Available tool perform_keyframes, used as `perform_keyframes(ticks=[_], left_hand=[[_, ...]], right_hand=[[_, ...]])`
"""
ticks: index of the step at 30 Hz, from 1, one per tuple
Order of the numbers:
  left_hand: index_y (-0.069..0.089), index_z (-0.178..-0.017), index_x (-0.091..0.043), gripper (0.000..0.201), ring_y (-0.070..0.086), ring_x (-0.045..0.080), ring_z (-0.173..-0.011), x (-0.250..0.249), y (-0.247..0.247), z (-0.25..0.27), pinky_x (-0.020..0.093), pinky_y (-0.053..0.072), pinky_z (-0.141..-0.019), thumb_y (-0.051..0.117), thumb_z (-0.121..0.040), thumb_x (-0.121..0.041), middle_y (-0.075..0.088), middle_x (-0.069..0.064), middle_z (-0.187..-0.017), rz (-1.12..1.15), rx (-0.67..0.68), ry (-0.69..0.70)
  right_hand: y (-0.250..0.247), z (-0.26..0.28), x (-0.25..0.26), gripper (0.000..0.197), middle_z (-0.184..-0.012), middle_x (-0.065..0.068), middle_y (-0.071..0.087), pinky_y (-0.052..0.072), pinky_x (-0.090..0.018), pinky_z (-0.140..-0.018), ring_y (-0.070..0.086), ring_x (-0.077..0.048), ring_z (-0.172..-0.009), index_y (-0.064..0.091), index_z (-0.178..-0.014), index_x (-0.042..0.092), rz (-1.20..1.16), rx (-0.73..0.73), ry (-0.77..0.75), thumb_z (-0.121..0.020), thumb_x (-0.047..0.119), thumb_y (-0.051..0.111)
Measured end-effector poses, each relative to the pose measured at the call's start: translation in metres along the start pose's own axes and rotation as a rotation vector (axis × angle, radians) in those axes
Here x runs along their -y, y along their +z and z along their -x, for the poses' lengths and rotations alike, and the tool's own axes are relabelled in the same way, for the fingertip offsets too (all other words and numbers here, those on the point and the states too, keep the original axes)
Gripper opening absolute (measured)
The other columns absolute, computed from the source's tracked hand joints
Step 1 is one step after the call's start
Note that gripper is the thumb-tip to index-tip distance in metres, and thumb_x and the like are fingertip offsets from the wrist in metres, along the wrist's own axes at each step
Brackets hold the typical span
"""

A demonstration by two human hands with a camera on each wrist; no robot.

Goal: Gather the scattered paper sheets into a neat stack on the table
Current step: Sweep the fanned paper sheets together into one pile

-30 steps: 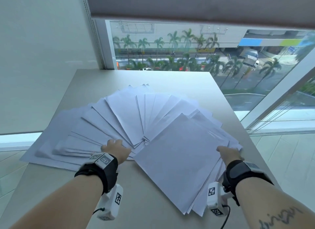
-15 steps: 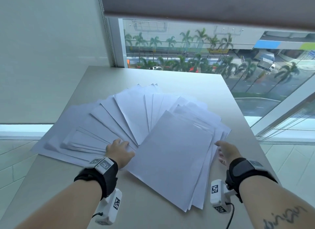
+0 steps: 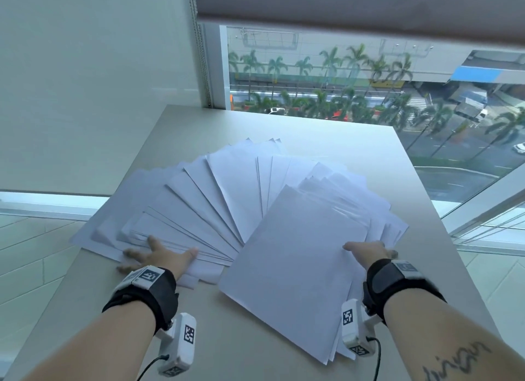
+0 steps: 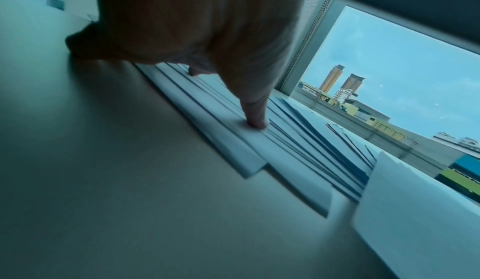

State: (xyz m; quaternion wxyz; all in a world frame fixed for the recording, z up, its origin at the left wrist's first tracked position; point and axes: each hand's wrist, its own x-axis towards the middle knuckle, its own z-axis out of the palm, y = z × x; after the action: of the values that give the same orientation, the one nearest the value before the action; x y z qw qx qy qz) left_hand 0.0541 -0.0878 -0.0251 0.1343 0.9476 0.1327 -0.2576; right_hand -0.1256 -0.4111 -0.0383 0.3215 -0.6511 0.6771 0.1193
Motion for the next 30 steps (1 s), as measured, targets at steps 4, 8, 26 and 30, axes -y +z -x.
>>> perform_keyframes(ticks=[4,8,26,30], left_hand=[[-0.006,-0.152,-0.025,0.118,-0.007,0.053,-0.143,0.002,-0.003,-0.011,0.059,0.006,-0.115,0.061,-0.066,-0.070,-0.016,0.020,-0.158,-0.098,0.046,0.026],[-0.014,-0.150,-0.024,0.128,-0.004,0.051,-0.144,0.006,-0.006,-0.017,0.058,0.009,-0.115,0.063,-0.061,-0.073,-0.020,0.023,-0.157,-0.215,0.095,0.064],[-0.014,-0.150,-0.025,0.130,0.003,0.050,-0.144,0.027,-0.020,-0.025,0.057,0.015,-0.115,0.075,-0.061,-0.059,-0.013,0.027,-0.157,-0.169,0.054,0.007],[-0.016,-0.150,-0.023,0.131,-0.004,0.044,-0.147,0.030,-0.017,-0.026,0.052,0.011,-0.118,0.072,-0.061,-0.063,-0.016,0.022,-0.158,-0.226,0.079,0.064]], right_hand=[[0.001,-0.003,0.010,0.092,-0.151,-0.023,0.008,0.033,-0.049,-0.109,0.025,-0.043,-0.136,0.022,-0.143,0.010,0.069,-0.007,-0.100,-0.071,0.042,0.069],[0.000,-0.001,0.017,0.089,-0.149,-0.021,0.018,0.032,-0.049,-0.108,0.025,-0.042,-0.136,0.022,-0.145,0.012,0.070,0.005,-0.225,-0.074,0.040,0.068],[0.022,0.001,0.044,0.106,-0.148,-0.017,0.026,0.032,-0.049,-0.110,0.029,-0.035,-0.137,0.027,-0.140,0.000,0.138,-0.033,-0.373,-0.062,0.047,0.081],[0.028,0.007,0.053,0.108,-0.150,-0.017,0.028,0.029,-0.047,-0.112,0.029,-0.032,-0.139,0.026,-0.141,0.001,0.185,-0.002,-0.493,-0.060,0.045,0.082]])
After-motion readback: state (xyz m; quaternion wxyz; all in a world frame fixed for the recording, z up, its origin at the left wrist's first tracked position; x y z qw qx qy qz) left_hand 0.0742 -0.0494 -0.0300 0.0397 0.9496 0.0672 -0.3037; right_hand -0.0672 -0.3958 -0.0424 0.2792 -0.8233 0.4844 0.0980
